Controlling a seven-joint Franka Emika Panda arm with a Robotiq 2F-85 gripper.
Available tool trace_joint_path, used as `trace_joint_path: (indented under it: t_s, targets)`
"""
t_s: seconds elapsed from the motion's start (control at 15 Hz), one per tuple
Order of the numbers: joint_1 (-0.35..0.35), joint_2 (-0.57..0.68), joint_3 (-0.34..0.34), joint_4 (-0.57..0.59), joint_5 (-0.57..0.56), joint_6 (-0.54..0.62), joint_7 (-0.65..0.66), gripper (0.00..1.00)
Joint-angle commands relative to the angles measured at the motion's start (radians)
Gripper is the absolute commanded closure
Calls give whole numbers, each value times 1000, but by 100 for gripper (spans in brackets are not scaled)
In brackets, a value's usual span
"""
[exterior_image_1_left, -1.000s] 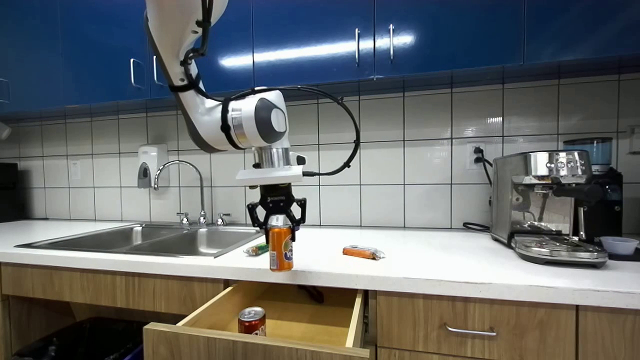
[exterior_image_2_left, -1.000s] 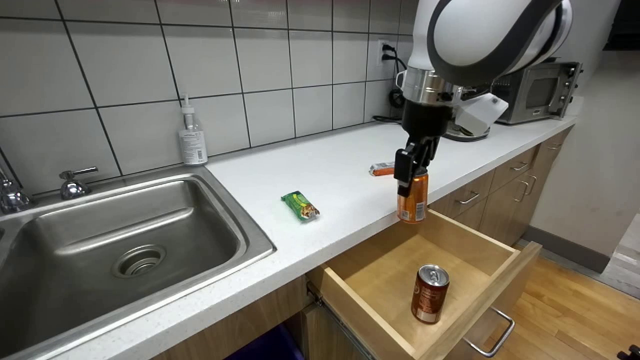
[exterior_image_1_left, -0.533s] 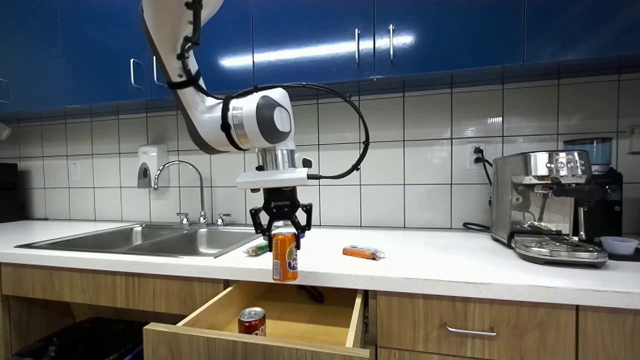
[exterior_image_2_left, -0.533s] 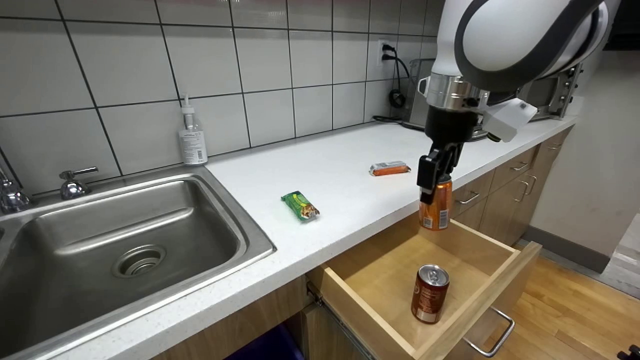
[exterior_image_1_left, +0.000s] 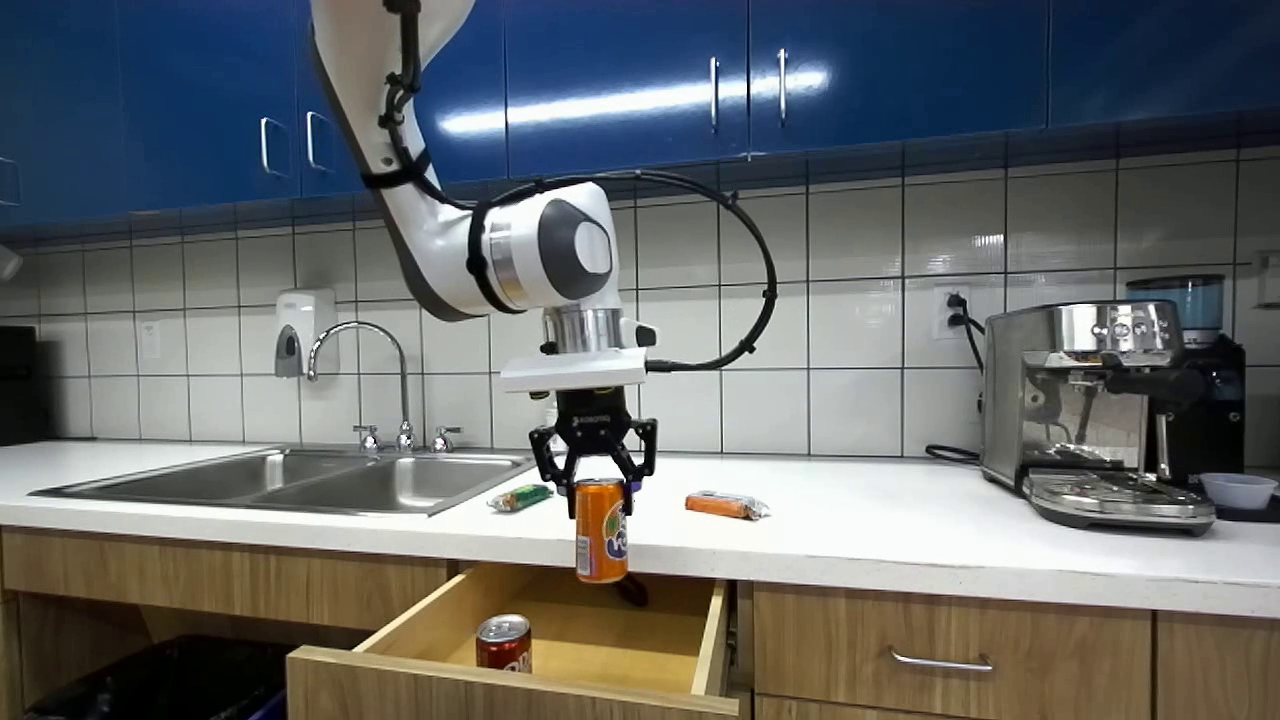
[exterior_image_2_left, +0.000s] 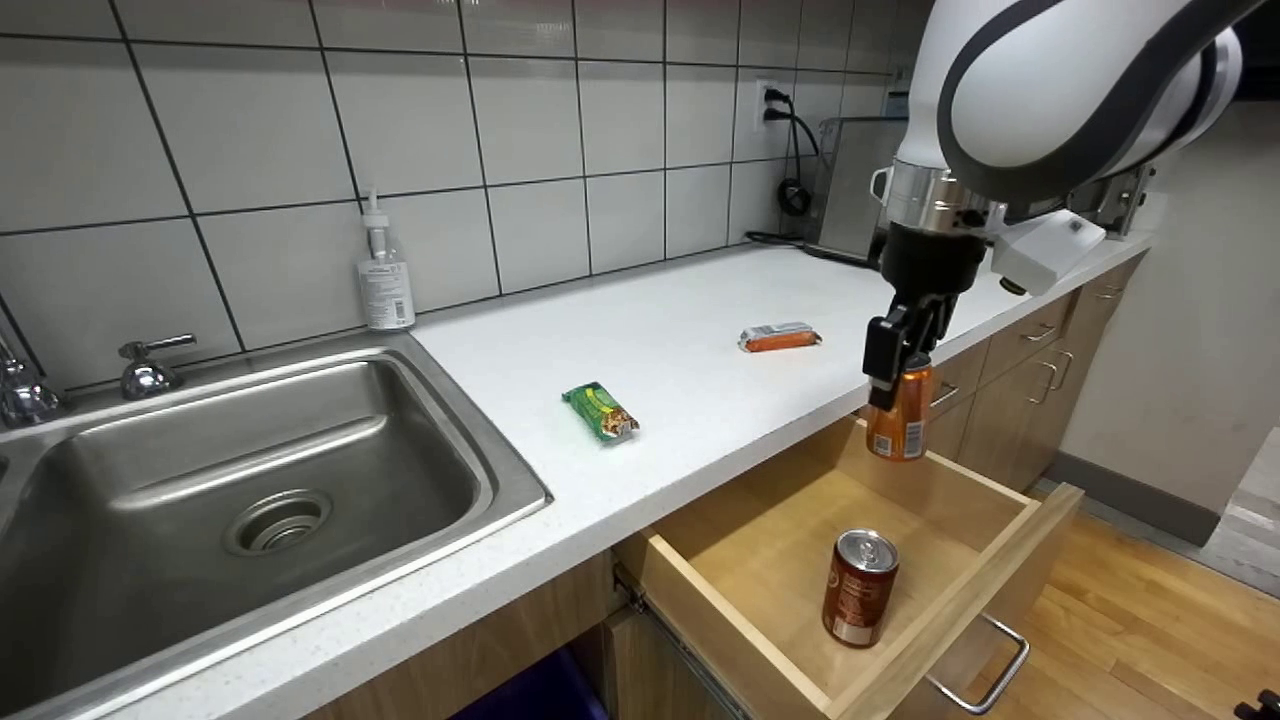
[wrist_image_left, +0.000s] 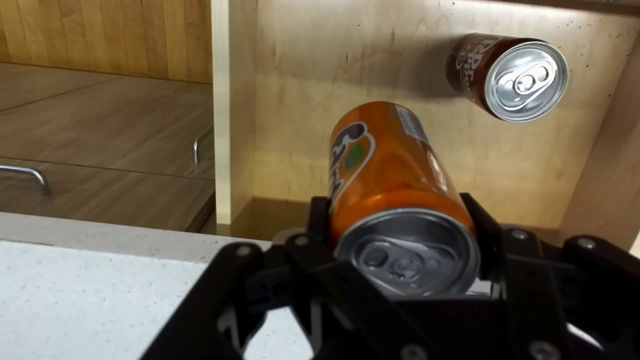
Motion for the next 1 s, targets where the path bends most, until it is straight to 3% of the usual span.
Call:
trace_joint_path:
  t_s: [0.0, 0.93]
  targets:
    - [-15, 26, -2, 4, -35, 55, -6, 62]
    - [-46, 213, 3, -1, -39, 298, -11, 62]
